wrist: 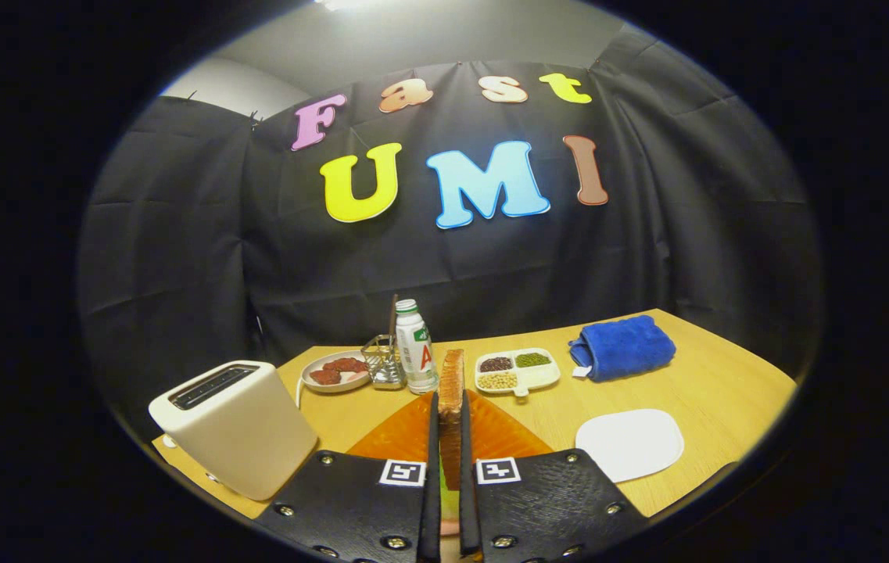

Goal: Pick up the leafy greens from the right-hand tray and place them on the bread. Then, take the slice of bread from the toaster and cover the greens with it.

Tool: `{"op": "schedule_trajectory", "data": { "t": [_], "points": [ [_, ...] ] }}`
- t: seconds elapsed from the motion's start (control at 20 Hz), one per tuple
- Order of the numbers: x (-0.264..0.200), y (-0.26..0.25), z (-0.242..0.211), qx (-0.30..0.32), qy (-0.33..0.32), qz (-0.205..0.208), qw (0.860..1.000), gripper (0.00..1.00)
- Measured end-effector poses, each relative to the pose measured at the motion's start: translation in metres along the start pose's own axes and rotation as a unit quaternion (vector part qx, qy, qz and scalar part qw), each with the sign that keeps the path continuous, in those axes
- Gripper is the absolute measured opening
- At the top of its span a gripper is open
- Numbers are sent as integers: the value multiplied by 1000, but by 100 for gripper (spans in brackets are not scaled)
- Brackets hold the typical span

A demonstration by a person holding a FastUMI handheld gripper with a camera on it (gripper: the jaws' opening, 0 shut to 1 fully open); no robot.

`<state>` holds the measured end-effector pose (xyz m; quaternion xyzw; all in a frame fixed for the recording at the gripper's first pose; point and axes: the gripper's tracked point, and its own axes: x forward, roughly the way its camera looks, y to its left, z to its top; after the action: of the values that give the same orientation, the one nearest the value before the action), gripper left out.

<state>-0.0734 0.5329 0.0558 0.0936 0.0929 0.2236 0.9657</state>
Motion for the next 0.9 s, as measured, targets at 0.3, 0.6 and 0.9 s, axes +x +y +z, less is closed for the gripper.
{"op": "schedule_trajectory", "data": {
  "t": [0.3, 0.6, 0.9],
  "points": [
    [5, -10, -23, -14, 17, -19, 1000, 10],
    [12, -6, -36, -21, 27, -19, 999, 9],
    [17, 20, -49, -16, 39, 11, 999, 10]
  ]
}}
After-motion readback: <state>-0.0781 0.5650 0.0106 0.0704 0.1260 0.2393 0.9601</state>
